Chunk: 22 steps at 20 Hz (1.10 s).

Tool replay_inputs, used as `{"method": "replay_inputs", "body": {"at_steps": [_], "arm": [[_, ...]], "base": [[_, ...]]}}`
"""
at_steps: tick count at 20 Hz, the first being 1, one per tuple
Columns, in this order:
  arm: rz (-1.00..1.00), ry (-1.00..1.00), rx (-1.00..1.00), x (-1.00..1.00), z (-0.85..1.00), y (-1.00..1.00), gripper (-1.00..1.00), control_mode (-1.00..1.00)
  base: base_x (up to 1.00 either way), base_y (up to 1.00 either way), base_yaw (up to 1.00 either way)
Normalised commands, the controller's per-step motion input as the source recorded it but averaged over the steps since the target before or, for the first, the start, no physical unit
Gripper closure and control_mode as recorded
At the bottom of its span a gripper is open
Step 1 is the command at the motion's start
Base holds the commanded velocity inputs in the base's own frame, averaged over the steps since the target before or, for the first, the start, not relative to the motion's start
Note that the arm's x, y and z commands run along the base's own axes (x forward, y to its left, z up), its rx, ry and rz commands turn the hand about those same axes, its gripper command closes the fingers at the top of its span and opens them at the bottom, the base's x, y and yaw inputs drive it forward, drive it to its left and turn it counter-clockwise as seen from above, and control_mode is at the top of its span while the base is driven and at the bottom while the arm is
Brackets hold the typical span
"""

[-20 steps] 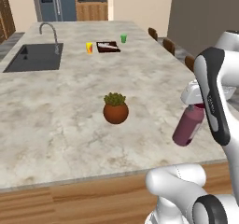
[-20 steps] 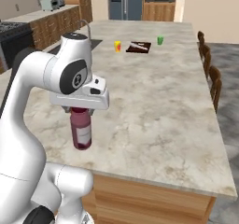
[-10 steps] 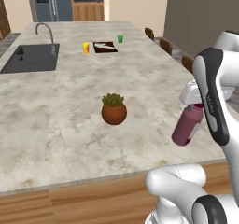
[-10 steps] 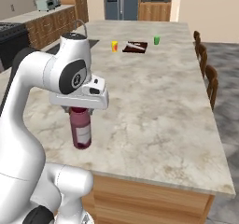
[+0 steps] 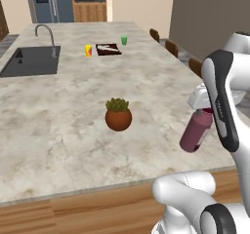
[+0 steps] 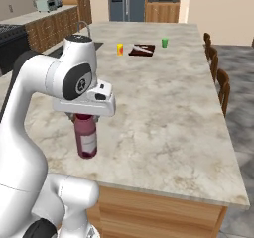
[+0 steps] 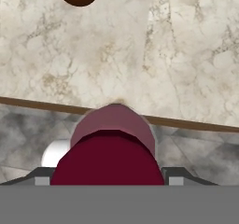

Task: Place the drinks on the dining counter in a tight cluster.

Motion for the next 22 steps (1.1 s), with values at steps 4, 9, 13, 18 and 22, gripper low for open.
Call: {"method": "replay_inputs", "body": {"at_steps": [4, 9, 13, 18, 22], "arm": [[0.00, 0.02, 0.00, 0.08, 0.00, 0.04, 1.00, -1.00], [0.00, 0.22, -0.14, 0.82, 0.15, 0.62, 1.00, -1.00], [-0.09, 0.02, -0.15, 0.98, -0.09, 0.21, 1.00, -1.00], [-0.10, 0.00, -0.03, 1.00, -0.29, -0.02, 1.00, -1.00], [-0.01, 0.00, 0.08, 0.95, -0.21, -0.14, 1.00, -1.00]], "base": [[0.00, 0.00, 0.00], [0.00, 0.00, 0.00], [0.00, 0.00, 0.00], [0.00, 0.00, 0.00], [0.00, 0.00, 0.00]]}}
